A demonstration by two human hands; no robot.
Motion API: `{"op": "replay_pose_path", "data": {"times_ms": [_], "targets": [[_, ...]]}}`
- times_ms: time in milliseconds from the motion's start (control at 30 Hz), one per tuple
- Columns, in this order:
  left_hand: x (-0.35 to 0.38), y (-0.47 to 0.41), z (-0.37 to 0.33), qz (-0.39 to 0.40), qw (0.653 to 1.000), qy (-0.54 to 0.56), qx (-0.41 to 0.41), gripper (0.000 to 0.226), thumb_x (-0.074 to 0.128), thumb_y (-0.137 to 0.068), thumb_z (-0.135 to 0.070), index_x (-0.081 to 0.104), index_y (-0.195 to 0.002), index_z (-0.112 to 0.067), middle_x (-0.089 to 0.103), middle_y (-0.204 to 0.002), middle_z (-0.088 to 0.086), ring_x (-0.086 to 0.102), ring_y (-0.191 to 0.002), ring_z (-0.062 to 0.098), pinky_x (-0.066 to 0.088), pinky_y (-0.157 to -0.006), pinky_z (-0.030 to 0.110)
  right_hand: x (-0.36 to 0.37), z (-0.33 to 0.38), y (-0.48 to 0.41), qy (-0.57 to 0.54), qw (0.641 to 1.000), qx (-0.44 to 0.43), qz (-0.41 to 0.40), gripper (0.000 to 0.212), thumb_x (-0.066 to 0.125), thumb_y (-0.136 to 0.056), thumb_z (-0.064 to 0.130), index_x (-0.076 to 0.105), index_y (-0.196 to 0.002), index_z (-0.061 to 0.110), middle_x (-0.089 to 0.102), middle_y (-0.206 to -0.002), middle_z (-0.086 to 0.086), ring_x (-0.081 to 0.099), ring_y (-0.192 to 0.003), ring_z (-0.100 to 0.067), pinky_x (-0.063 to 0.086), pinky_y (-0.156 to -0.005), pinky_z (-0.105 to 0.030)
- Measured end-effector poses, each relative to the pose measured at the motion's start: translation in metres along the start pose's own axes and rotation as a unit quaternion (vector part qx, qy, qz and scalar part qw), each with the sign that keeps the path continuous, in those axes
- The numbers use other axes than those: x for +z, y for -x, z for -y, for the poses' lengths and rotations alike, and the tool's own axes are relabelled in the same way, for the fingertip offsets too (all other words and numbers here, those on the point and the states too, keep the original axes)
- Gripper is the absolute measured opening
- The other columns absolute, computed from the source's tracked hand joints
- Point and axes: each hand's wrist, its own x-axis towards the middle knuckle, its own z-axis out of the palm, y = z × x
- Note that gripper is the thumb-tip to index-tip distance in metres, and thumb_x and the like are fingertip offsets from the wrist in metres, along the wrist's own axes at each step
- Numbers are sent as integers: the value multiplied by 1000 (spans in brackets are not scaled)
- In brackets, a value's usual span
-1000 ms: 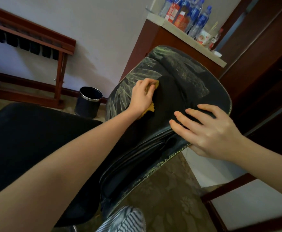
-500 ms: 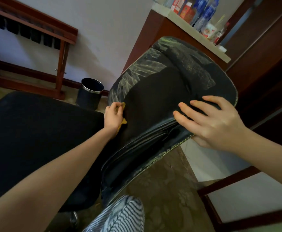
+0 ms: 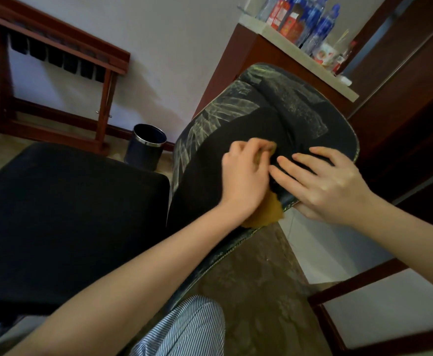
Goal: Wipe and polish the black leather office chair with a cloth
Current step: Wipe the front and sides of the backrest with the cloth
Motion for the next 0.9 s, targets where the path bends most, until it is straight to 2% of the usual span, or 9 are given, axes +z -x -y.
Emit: {"op": "replay_pose_path", "data": {"times_ms": [100,200,333,467,600,667,767,833,900], "targets": [[8,8,-17,2,999,1,46,22,47,-96,-19,61,-113,-20,52,-109,-1,45,-104,15,33,-89,20,-3,4,0,-24,999,38,-30,31,40,-87,11,65,-100,-2,69,-96,-19,68,-88,-31,51,-84,-42],[3,15,-3,10,994,-26,104,29,44,-94,-23,60,-118,-21,50,-117,2,40,-108,15,27,-88,10,-2,3,-2,-11,999,7,-40,28,48,-84,13,57,-108,2,69,-97,-17,67,-88,-32,50,-82,-42],[-8,19,16,5,987,-69,147,31,45,-91,-18,61,-118,-16,53,-115,11,43,-112,24,27,-91,17,-1,-1,-6,10,999,-5,-37,24,55,-85,18,59,-104,5,69,-100,-15,67,-89,-32,48,-82,-43],[-21,46,55,-20,985,-96,145,27,45,-91,-17,55,-116,-20,50,-114,13,42,-108,24,28,-92,19,1,1,0,14,999,-17,-24,19,55,-83,17,60,-100,7,68,-104,-18,66,-89,-33,48,-83,-43],[-42,75,105,-39,987,-115,103,23,44,-92,-19,51,-114,-22,47,-114,9,44,-110,25,34,-95,25,1,0,-1,17,999,-18,-22,20,58,-81,16,59,-99,7,68,-103,-18,66,-89,-33,49,-82,-43],[-53,86,117,-28,990,-122,63,24,41,-94,-23,51,-115,-22,52,-113,12,47,-110,26,39,-95,32,0,1,-1,14,1000,-9,-9,24,58,-79,16,58,-101,8,67,-105,-18,66,-91,-34,48,-85,-45],[-65,92,123,10,992,-124,12,27,42,-96,-24,57,-116,-13,52,-112,7,50,-108,26,45,-93,42,-4,4,0,13,999,21,33,36,65,-75,19,55,-107,8,65,-109,-19,63,-97,-36,44,-90,-48],[-72,90,120,22,993,-106,-37,23,46,-97,-17,57,-116,-11,50,-111,1,51,-105,17,45,-95,40,-10,11,-1,18,995,48,81,52,73,-67,23,52,-112,8,62,-115,-21,59,-104,-40,38,-97,-52],[-77,87,114,28,993,-81,-85,22,47,-97,-14,57,-116,-14,49,-111,-3,48,-99,1,43,-96,27,-19,21,-2,8,990,81,117,65,79,-62,25,53,-119,7,56,-126,-22,51,-116,-44,26,-104,-56]]}}
